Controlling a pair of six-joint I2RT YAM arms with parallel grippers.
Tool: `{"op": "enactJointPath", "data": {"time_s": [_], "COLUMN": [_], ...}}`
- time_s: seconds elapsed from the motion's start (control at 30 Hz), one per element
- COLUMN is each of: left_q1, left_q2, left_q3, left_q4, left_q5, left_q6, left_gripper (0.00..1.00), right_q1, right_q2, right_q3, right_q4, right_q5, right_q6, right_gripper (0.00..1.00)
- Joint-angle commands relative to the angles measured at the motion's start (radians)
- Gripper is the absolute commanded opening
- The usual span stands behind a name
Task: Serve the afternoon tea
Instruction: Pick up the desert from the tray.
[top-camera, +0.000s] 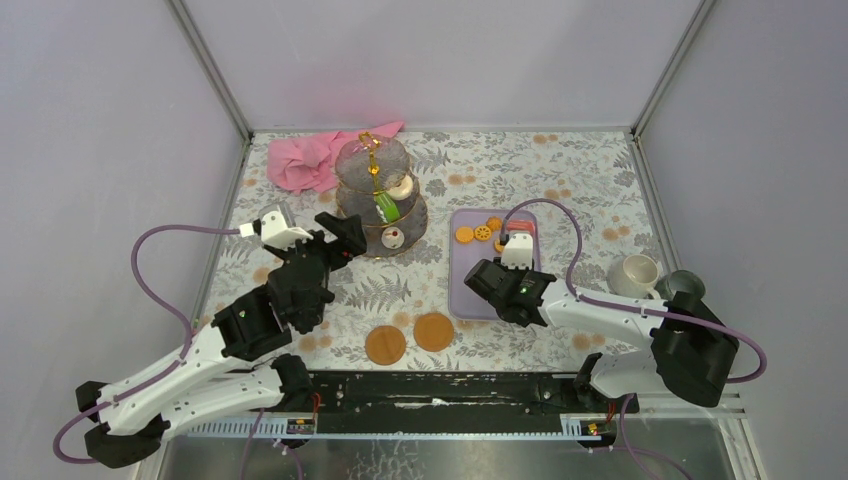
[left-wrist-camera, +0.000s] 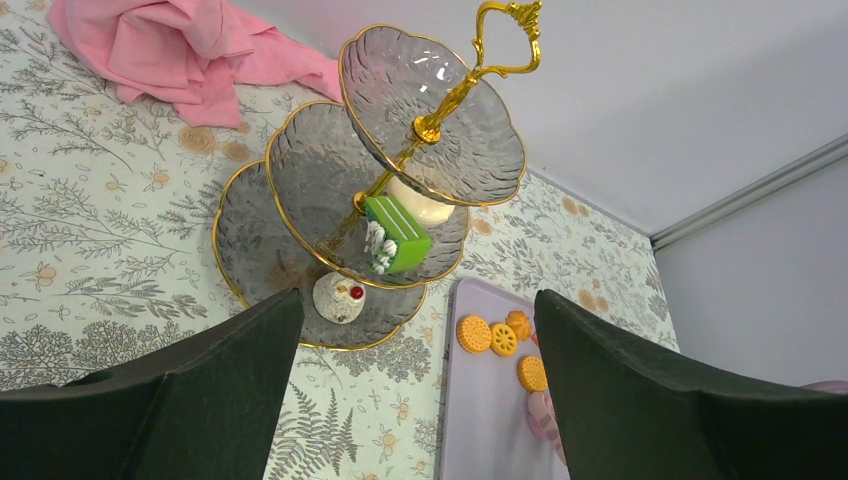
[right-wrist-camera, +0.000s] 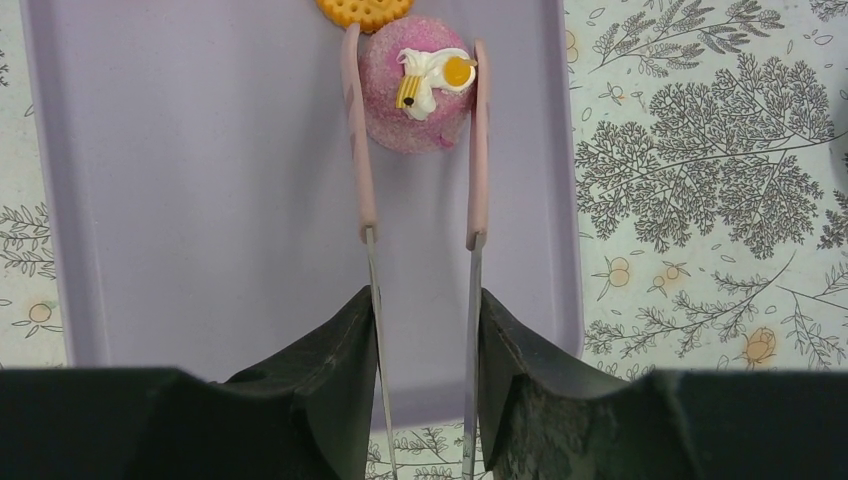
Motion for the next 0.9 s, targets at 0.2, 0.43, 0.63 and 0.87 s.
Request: {"op": "enactJointPath", "data": {"time_s": [0.2,0.43,0.63,0.87], "left_q1": [0.003,0.003,0.003,0.003], "left_q2": [-0.02,-0.029,-0.04,-0.059], "left_q3": [-0.007,-0.009,-0.004,-0.006], "left_q4": [0.04,0.031,0.009,-0.013], "left_q5": [-0.035,-0.043,-0.048,-0.058], "left_q6": [0.013,0.012,0.003,-0.006], "left_gripper": [0.92,0.92,0.92,0.92], "right_q1": [0.015,0.078,0.136,0.192], "right_q2": [-0.061,-0.065,-0.064,-0.04], "right_q3": [0.058,0.102,0.128,0.189], "right_q4": [-0.055,-0.094,-0.092,-0.033], "right_q5": [0.017,0.042,0.055,0.045], "right_q6": [-0.023,-0.015,-0.013,-0.067], "right_gripper": [0.31,0.28,0.27,0.27]}}
